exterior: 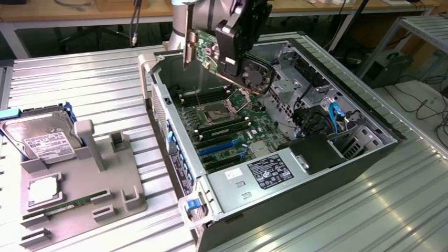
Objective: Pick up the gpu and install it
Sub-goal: 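Insert the gpu into the slot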
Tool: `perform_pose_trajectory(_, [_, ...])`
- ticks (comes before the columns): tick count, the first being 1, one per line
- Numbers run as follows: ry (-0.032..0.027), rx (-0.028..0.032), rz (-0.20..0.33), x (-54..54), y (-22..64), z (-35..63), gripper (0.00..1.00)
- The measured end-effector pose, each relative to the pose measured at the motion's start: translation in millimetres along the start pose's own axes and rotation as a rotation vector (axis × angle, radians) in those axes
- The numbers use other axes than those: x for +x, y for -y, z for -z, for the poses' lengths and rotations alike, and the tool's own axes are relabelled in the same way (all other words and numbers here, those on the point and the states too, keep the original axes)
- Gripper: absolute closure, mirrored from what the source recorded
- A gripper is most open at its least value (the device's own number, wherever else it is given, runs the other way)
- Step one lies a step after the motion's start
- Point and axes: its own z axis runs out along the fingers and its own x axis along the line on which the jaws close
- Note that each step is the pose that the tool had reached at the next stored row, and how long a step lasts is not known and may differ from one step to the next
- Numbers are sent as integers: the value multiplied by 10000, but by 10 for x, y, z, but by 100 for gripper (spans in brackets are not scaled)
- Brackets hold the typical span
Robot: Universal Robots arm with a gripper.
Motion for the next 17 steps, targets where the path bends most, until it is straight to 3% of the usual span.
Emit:
perform_pose_trajectory(2, [-4, 15, 1139, 3, 4, 0, 73])
perform_pose_trajectory(7, [-9, 33, 2533, 4, 5, 0, 73])
perform_pose_trajectory(8, [-7, 36, 3006, 4, 6, -1, 73])
perform_pose_trajectory(13, [-19, 77, 6253, -36, 33, 0, 73])
perform_pose_trajectory(14, [-21, 83, 6677, -36, 33, -2, 73])
perform_pose_trajectory(17, [-22, 86, 6906, -36, 33, -4, 73])
